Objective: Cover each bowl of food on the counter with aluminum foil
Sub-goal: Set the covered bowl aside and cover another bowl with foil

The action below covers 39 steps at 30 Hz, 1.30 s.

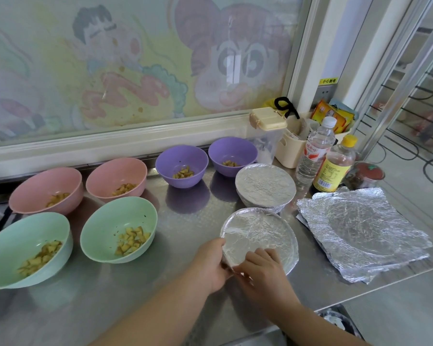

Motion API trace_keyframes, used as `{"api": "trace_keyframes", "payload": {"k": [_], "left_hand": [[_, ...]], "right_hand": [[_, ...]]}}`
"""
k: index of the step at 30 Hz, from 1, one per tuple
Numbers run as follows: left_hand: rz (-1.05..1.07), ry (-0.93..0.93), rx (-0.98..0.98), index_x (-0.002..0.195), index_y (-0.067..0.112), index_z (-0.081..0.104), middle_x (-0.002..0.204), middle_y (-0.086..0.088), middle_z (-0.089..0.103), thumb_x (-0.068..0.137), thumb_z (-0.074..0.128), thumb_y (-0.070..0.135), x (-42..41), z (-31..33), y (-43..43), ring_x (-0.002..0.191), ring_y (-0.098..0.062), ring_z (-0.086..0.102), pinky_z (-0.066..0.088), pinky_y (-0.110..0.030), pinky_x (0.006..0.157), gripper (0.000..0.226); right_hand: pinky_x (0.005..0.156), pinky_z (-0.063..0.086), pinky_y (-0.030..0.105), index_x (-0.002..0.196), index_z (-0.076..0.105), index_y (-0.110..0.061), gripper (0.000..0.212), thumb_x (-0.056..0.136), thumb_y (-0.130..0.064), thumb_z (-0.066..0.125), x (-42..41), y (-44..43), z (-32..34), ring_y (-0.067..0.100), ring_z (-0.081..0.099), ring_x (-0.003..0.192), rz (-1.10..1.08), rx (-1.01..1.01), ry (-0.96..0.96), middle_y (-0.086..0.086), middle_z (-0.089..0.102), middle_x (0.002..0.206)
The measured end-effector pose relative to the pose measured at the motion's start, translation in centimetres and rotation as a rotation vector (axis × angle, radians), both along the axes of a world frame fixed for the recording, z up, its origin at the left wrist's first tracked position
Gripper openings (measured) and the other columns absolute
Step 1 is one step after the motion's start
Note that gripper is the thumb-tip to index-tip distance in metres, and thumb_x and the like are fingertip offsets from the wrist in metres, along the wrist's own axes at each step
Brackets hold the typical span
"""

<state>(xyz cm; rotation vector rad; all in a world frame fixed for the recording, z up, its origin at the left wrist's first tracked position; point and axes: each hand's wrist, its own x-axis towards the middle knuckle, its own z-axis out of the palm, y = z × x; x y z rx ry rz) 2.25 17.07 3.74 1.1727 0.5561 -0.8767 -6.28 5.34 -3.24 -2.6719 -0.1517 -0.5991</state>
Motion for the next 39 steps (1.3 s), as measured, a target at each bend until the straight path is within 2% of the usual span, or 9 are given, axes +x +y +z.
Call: {"api": "trace_keyframes", "payload": {"k": [5,9,13,18,25,29,33,36,39], "left_hand": [[-0.027,0.040,-0.037,0.101,0.004,0.066,0.085,-0.014,0.070,0.097,0.047,0.013,-0.3,-0.6,-1.4,0.069,-0.027,0.068,0.053,-0.025,0.051,0.022],[0.054,0.055,-0.031,0.084,0.009,0.063,0.070,-0.008,0.066,0.094,0.045,0.012,-0.1,-1.4,-1.9,0.061,-0.026,0.065,0.049,-0.024,0.047,0.020],[0.174,0.026,-0.049,0.104,0.006,0.067,0.095,-0.015,0.069,0.094,0.044,0.022,-0.1,-2.3,-2.5,0.079,-0.032,0.069,0.055,-0.031,0.058,0.029],[0.251,-0.004,0.017,0.110,0.005,0.067,0.100,-0.017,0.071,0.096,0.041,0.032,-0.1,-3.0,-2.9,0.087,-0.035,0.070,0.056,-0.035,0.067,0.040],[-0.023,-0.050,0.153,0.110,0.022,0.070,0.106,-0.003,0.075,0.092,0.046,0.054,0.4,-4.0,-0.7,0.101,-0.025,0.068,0.048,-0.036,0.092,0.044],[-0.162,-0.758,0.533,0.134,0.018,0.058,0.136,0.002,0.056,0.096,0.053,0.017,1.3,-4.2,2.4,0.128,-0.016,0.051,0.036,-0.030,0.108,0.038],[-0.585,-1.637,0.646,0.119,0.025,0.066,0.133,0.007,0.052,0.081,0.043,0.005,2.1,-4.6,4.5,0.120,-0.008,0.047,0.036,-0.022,0.106,0.049],[-0.887,-1.948,0.717,0.105,0.027,0.069,0.121,0.008,0.058,0.080,0.045,0.016,2.6,-4.5,5.5,0.109,-0.014,0.055,0.047,-0.026,0.094,0.036],[-0.953,-2.075,0.705,0.099,0.026,0.072,0.103,0.010,0.062,0.086,0.055,0.025,3.2,-4.2,6.0,0.095,-0.012,0.057,0.044,-0.022,0.086,0.021]], "right_hand": [[0.076,0.036,0.033,0.081,0.071,-0.033,0.020,0.068,-0.023,0.083,-0.4,-0.6,0.0,0.012,0.049,0.073,0.074,0.023,0.054,-0.014,0.049,0.072],[0.077,0.035,0.029,0.081,0.071,-0.033,0.018,0.068,-0.023,0.078,-0.1,-0.9,0.4,0.009,0.048,0.076,0.081,0.051,0.064,-0.015,0.050,0.072],[0.078,0.034,0.027,0.081,0.071,-0.033,0.020,0.067,-0.021,0.079,-0.1,-0.9,0.3,0.009,0.048,0.075,0.083,0.060,0.074,-0.015,0.051,0.071],[0.076,0.033,0.027,0.082,0.071,-0.033,0.015,0.069,-0.024,0.075,0.1,-1.0,0.4,0.008,0.048,0.075,0.098,0.057,0.081,-0.015,0.051,0.071],[0.080,0.029,0.022,0.083,0.072,-0.034,0.003,0.081,-0.036,0.071,-0.1,-2.3,0.6,0.009,0.051,0.074,0.162,-0.011,0.029,-0.015,0.052,0.073],[0.082,0.035,0.031,0.087,0.074,-0.036,0.023,0.073,-0.054,0.071,-0.8,-3.7,1.6,0.013,0.056,0.075,0.122,-0.141,-0.019,-0.016,0.058,0.081],[0.080,0.036,0.034,0.089,0.075,-0.034,0.027,0.072,-0.054,0.067,-0.6,-1.6,2.1,0.016,0.057,0.074,0.043,-0.151,-0.060,-0.013,0.061,0.081],[0.075,0.036,0.035,0.082,0.072,-0.032,0.011,0.073,-0.039,0.073,0.0,0.1,1.1,0.019,0.055,0.068,-0.022,-0.163,-0.068,-0.011,0.057,0.073],[0.075,0.035,0.033,0.072,0.069,-0.030,0.008,0.078,-0.033,0.073,0.1,0.4,0.1,0.019,0.052,0.066,-0.066,-0.132,-0.096,-0.011,0.052,0.068]]}}
